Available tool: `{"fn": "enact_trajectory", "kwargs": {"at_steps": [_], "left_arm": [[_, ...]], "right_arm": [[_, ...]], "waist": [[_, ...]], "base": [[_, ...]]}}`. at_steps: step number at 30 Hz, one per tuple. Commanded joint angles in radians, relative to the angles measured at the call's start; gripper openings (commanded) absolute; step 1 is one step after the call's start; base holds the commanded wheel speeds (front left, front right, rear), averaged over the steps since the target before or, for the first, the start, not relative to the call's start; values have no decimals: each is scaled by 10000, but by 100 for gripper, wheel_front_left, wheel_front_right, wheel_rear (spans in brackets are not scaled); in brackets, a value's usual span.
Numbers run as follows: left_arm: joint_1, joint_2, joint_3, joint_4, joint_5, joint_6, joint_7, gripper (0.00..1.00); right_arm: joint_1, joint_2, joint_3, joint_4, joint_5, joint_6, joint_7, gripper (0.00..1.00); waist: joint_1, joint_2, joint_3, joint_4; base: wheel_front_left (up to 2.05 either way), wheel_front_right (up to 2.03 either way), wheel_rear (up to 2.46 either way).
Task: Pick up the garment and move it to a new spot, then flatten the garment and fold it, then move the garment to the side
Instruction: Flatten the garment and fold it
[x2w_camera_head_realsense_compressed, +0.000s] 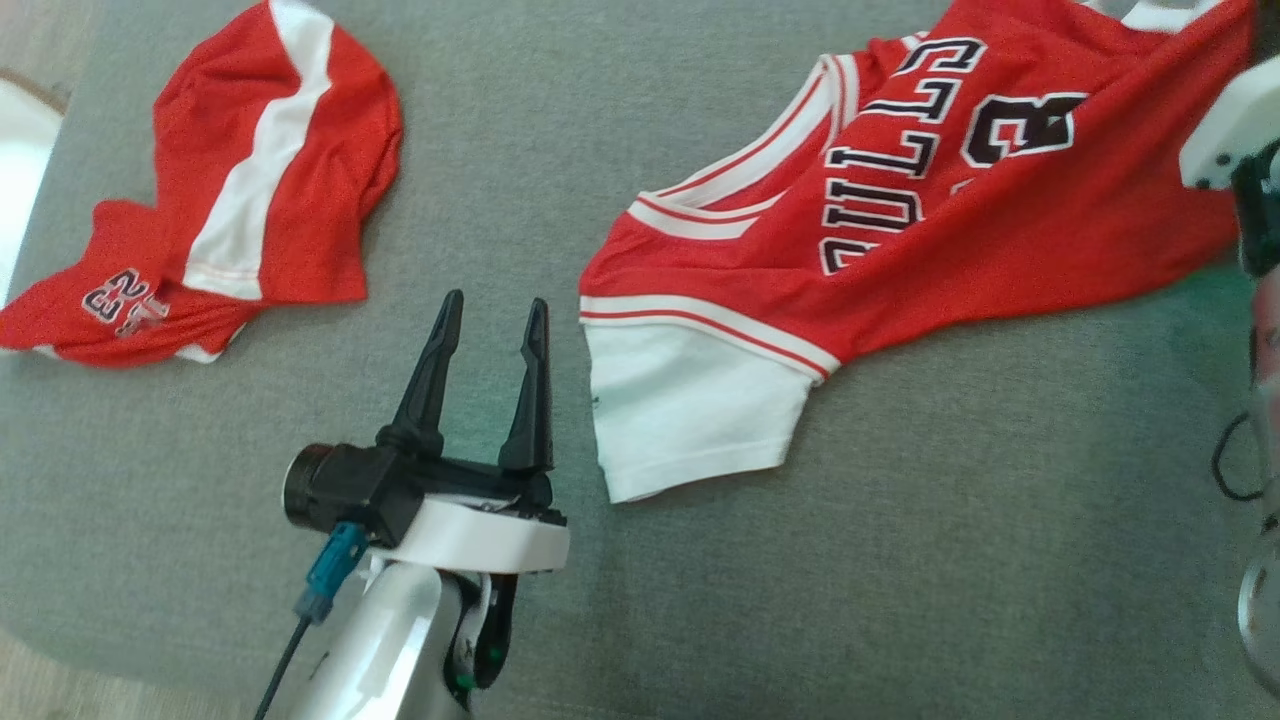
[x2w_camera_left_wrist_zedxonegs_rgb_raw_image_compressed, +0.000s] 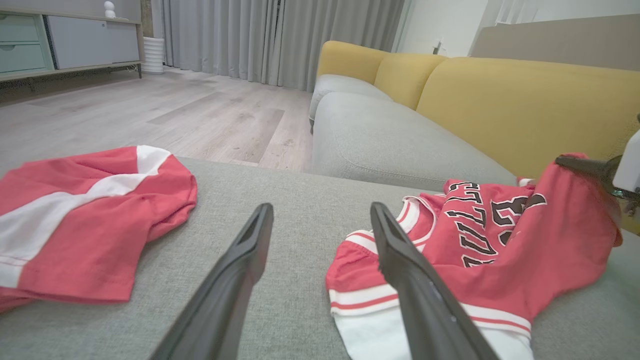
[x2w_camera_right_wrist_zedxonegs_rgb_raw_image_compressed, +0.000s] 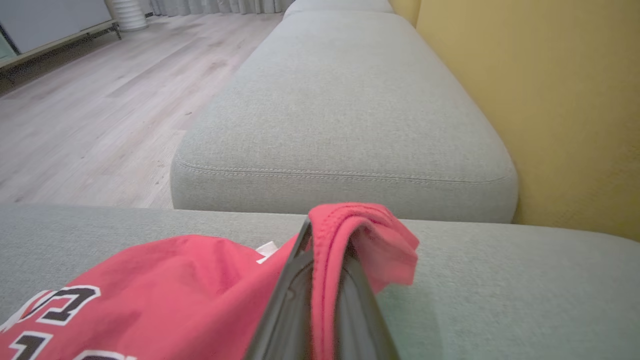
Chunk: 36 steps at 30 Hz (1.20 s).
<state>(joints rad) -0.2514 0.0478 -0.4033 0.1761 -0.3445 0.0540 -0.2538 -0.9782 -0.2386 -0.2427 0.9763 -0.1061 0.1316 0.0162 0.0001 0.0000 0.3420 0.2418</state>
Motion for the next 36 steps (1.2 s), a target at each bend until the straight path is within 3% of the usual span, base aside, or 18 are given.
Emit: {"fn": "enact_trajectory", "kwargs": {"at_steps": [1, 2, 3, 4, 5, 14, 23, 30, 36], "left_arm": [[-303, 25, 207, -337, -83, 84, -80, 100], [-329, 25, 189, -337, -105, 92, -80, 100], [-351, 25, 178, -334, -119, 97, -80, 100], [-368, 25, 175, -330, -131, 108, -80, 100], [-380, 25, 174, -322, -139, 115, -80, 100], [-240, 24, 348, -201, -31, 149, -80, 100], [196, 24, 744, -146, 168, 83, -80, 100], [624, 24, 976, -121, 238, 79, -80, 100], [994, 24, 1150, -164, 244, 102, -80, 100]], "right_arm": [[-485, -29, 339, -101, -141, -9, -139, 0], [-624, -75, 409, 23, -193, -9, -181, 0], [-742, -115, 503, 149, -271, -9, -253, 7], [-840, -152, 584, 288, -335, -9, -339, 92], [-920, -204, 612, 448, -383, -9, -395, 100], [-737, -345, 815, 1517, -747, -9, -948, 100], [465, 393, 1085, 1605, -164, -9, -2385, 100], [2294, 1137, 931, 264, 764, -9, -2752, 100], [4615, 1769, 835, -2531, 1271, -9, -2776, 100]], "waist": [[-1, 0, 174, 217], [-1, 0, 202, 267], [-1, 0, 218, 301], [-1, 0, 227, 328], [-1, 0, 225, 350], [-1, 0, -322, 92], [-1, 0, -1221, -936], [-1, 0, -2001, -1599], [-1, 0, -2332, -2195]], "base": [[0, 0, 0], [0, 0, 0], [0, 0, 0], [0, 0, 0], [0, 0, 0], [0, 0, 0], [0, 0, 0], [0, 0, 0], [0, 0, 0]]}}
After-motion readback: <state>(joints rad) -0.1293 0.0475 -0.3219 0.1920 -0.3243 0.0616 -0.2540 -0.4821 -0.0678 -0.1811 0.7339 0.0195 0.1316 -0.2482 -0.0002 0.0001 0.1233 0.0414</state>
